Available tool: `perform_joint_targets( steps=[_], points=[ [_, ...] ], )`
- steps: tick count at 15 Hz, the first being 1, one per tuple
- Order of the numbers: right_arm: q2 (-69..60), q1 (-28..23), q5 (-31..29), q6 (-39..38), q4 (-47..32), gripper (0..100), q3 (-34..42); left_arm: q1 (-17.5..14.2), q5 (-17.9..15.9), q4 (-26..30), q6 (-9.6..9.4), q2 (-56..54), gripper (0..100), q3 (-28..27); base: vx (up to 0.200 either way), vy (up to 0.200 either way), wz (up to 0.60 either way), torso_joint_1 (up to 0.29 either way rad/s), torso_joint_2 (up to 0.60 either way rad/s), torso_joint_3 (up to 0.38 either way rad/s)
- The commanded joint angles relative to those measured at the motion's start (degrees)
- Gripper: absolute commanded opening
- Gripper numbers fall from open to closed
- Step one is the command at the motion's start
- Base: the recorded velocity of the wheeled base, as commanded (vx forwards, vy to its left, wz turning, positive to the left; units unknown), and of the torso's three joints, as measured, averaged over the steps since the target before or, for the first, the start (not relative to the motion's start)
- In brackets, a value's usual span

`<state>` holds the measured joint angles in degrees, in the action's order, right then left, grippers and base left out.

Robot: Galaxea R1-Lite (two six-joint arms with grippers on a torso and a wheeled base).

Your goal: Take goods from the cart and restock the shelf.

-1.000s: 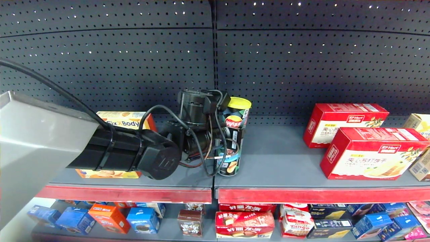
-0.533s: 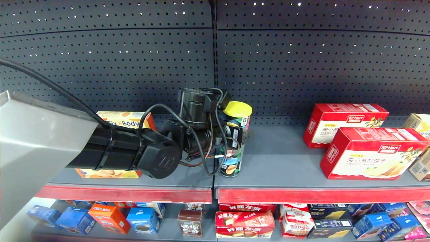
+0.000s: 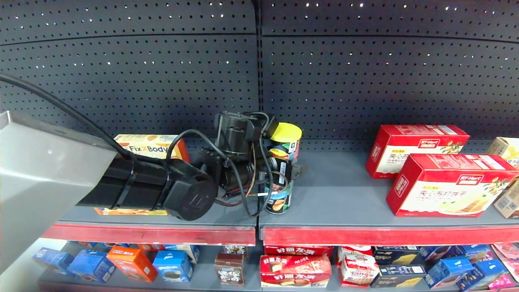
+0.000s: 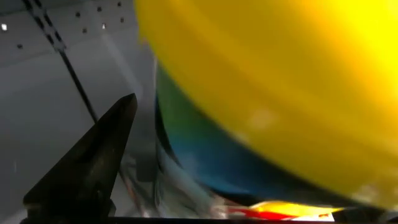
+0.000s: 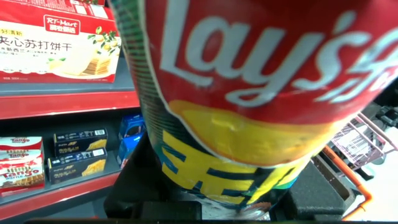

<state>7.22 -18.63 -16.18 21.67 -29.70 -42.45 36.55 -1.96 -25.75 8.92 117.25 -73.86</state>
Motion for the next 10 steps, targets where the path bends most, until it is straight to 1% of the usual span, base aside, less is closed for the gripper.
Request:
perform_joint_targets(
  steps=[1, 5, 10],
  points=[
    [0.1, 0.0, 0.0, 0.0, 0.0, 0, 0.0, 0.0, 0.0, 0.1, -0.05, -1.5, 100, 1.7, 0.000, 0.000, 0.00, 0.000, 0.00, 0.000],
    [0.1, 0.0, 0.0, 0.0, 0.1, 0, 0.0, -0.2, 0.0, 0.1, -0.13, -5.0, 100, 5.7, 0.000, 0.000, 0.00, 0.000, 0.00, 0.000],
    [-0.1, 0.0, 0.0, 0.0, 0.1, 0, 0.0, -0.2, 0.1, 0.2, -0.31, -7.4, 100, 8.6, 0.000, 0.000, 0.00, 0.000, 0.00, 0.000]
  ],
)
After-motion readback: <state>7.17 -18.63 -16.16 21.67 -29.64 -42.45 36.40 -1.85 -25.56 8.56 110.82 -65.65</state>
